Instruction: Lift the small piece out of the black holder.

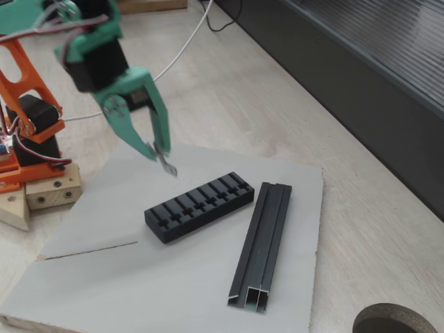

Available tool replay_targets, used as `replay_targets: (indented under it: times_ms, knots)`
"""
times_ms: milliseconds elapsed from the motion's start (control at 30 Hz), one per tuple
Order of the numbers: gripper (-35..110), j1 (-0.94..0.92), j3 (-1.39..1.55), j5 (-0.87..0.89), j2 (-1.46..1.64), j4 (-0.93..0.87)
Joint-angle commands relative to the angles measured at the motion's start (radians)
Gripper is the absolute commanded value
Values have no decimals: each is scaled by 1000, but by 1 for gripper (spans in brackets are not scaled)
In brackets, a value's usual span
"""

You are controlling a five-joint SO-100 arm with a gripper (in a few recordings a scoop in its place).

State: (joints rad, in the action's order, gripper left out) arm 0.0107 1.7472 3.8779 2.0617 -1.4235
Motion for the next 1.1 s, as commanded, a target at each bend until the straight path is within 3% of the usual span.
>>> replay_targets:
  times_ms: [0,233,1067]
  knots:
    - [6,-58,-9,3,192,-6]
    - [6,-126,-8,3,339,-8]
    - [6,-146,-12,3,347,-6]
